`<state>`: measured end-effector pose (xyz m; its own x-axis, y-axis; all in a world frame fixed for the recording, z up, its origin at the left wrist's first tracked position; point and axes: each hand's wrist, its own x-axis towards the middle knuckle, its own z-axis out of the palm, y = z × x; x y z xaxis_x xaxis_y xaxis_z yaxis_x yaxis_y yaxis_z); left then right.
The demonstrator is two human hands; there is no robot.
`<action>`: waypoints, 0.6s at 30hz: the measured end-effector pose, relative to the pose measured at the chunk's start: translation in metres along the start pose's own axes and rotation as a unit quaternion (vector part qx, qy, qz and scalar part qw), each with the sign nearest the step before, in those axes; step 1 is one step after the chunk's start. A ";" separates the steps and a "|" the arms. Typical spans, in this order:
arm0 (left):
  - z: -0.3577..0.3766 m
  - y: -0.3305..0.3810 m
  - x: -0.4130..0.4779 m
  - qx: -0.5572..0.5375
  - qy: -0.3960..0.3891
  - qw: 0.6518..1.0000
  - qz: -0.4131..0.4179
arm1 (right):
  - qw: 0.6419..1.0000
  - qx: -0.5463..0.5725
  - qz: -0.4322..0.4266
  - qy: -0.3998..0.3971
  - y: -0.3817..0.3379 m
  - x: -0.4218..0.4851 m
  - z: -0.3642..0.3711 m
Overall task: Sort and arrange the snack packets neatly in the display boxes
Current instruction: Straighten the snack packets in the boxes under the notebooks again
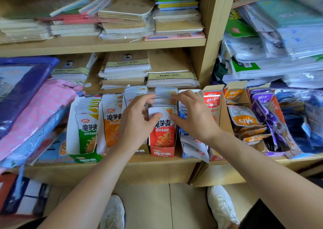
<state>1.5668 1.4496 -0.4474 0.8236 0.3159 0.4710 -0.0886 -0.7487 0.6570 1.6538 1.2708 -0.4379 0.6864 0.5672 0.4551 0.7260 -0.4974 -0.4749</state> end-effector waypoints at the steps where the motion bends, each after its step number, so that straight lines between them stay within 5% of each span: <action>1: -0.001 0.001 -0.002 0.002 0.001 1.000 -0.008 | 1.000 0.004 0.012 -0.005 0.000 -0.002 -0.002; 8: 0.004 0.010 -0.047 0.069 0.022 0.996 -0.047 | 0.990 -0.054 0.100 -0.088 -0.017 -0.035 -0.010; 15: 0.011 0.012 -0.053 0.040 -0.034 0.998 -0.019 | 0.979 -0.001 0.073 -0.189 -0.035 -0.051 0.001; 18: 0.002 0.009 -0.046 0.052 -0.024 0.998 -0.018 | 0.984 -0.007 0.059 -0.169 -0.032 -0.047 -0.003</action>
<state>1.5295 1.4268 -0.4643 0.8511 0.3171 0.4185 -0.0028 -0.7943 0.6075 1.5988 1.2579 -0.4419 0.7141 0.6897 0.1198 0.6445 -0.5808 -0.4973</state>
